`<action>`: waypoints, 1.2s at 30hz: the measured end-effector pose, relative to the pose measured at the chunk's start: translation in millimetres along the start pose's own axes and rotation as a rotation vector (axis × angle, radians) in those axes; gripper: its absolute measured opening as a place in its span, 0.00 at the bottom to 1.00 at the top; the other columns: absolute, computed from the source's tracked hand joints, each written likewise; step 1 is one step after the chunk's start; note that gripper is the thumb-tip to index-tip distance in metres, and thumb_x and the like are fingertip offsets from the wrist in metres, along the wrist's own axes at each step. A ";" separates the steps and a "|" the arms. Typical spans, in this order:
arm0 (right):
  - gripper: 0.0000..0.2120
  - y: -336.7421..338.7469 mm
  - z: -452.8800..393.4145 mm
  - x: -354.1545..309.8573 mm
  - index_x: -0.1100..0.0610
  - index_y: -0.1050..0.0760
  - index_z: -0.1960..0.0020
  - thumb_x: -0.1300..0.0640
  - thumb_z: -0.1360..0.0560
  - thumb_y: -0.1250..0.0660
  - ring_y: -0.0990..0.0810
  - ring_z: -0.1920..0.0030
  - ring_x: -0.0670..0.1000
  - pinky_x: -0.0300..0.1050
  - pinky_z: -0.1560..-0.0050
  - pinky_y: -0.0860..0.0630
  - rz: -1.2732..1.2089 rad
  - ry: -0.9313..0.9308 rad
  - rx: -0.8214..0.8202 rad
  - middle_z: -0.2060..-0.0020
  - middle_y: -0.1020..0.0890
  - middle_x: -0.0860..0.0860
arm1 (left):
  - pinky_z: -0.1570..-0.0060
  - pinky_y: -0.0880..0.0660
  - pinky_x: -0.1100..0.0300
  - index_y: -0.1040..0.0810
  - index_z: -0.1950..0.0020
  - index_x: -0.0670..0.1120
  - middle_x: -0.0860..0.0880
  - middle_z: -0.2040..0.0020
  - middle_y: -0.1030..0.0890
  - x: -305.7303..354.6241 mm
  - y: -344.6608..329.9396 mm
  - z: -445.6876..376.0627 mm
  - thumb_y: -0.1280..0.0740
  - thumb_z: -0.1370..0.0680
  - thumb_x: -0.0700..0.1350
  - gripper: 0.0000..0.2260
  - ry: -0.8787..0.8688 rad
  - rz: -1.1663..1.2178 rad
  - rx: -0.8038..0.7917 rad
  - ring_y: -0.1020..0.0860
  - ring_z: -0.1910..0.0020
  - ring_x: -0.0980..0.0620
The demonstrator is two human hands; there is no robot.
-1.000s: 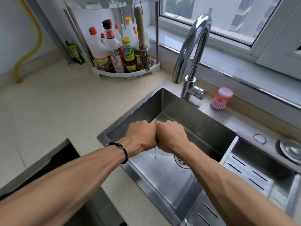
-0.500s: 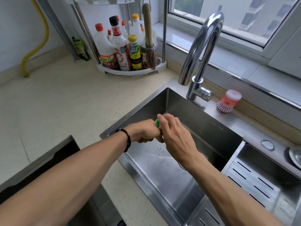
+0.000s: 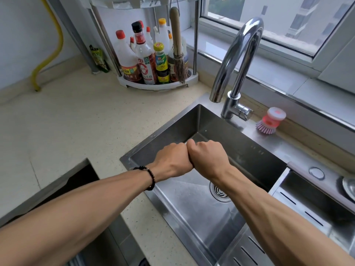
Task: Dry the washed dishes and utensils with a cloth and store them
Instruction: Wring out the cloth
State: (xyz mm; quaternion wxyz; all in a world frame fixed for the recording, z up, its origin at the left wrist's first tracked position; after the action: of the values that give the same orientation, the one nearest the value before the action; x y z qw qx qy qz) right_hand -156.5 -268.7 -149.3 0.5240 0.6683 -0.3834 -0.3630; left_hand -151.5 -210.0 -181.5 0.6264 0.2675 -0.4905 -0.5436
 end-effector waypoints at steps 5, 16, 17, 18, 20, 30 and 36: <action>0.07 -14.2 -5.1 8.8 0.58 0.34 0.51 0.64 0.27 0.37 0.32 0.65 0.61 0.47 0.67 0.37 0.011 -0.073 -0.230 0.66 0.25 0.54 | 0.69 0.32 0.57 0.32 0.68 0.47 0.49 0.71 0.27 6.5 11.6 1.2 0.36 0.29 0.40 0.09 -0.066 -0.113 0.101 0.29 0.72 0.48; 0.08 -13.5 -9.2 7.5 0.58 0.32 0.52 0.65 0.29 0.36 0.30 0.63 0.58 0.48 0.64 0.33 -0.191 -0.147 -0.254 0.68 0.33 0.51 | 0.66 0.32 0.57 0.32 0.68 0.49 0.51 0.73 0.31 9.3 27.0 4.2 0.36 0.27 0.40 0.11 -0.151 -0.307 0.185 0.29 0.71 0.48; 0.08 -12.5 -9.6 6.9 0.58 0.31 0.51 0.65 0.29 0.35 0.29 0.63 0.58 0.48 0.64 0.33 -0.208 -0.153 -0.251 0.67 0.31 0.51 | 0.66 0.32 0.57 0.32 0.67 0.49 0.51 0.73 0.32 9.4 28.2 4.5 0.36 0.27 0.40 0.10 -0.160 -0.319 0.194 0.29 0.70 0.48; 0.09 -11.5 -9.9 6.4 0.58 0.30 0.51 0.65 0.29 0.35 0.28 0.62 0.58 0.48 0.63 0.32 -0.221 -0.159 -0.253 0.66 0.30 0.51 | 0.65 0.32 0.57 0.31 0.66 0.49 0.51 0.73 0.32 9.4 29.4 5.1 0.36 0.26 0.40 0.09 -0.165 -0.332 0.204 0.29 0.70 0.48; 0.09 -11.3 -9.8 4.8 0.58 0.29 0.50 0.65 0.29 0.35 0.26 0.61 0.58 0.49 0.63 0.30 -0.243 -0.168 -0.265 0.64 0.28 0.52 | 0.66 0.33 0.57 0.32 0.65 0.49 0.52 0.73 0.33 9.5 31.1 6.3 0.36 0.26 0.40 0.10 -0.172 -0.354 0.221 0.31 0.71 0.49; 0.29 -32.9 6.3 15.8 0.52 0.38 0.35 0.64 0.30 0.28 0.22 0.54 0.52 0.49 0.57 0.22 -0.828 -0.322 -0.479 0.51 0.23 0.52 | 0.59 0.25 0.56 0.30 0.46 0.48 0.51 0.51 0.24 -3.0 41.3 4.1 0.25 0.27 0.46 0.16 -0.200 0.059 0.053 0.24 0.56 0.51; 0.09 -17.0 17.7 32.8 0.55 0.21 0.40 0.60 0.19 0.34 0.18 0.59 0.54 0.47 0.60 0.19 -1.361 -0.500 -0.291 0.51 0.16 0.61 | 0.57 0.20 0.55 0.22 0.52 0.48 0.48 0.55 0.18 -33.6 34.5 9.9 0.25 0.27 0.37 0.11 -0.056 0.592 -0.067 0.20 0.56 0.51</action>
State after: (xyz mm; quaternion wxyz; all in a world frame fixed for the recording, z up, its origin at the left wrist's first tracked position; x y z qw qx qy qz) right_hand -155.5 -302.8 -172.0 0.1630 0.5794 0.0598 -0.7964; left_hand -143.6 -167.1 -158.6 0.7523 0.0769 -0.5461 -0.3604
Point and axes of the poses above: each hand's wrist, its own z-axis away from the middle knuckle, its own y-axis out of the back of the hand, x = y × z, the point moved 10 cm from there along -z, towards the middle knuckle
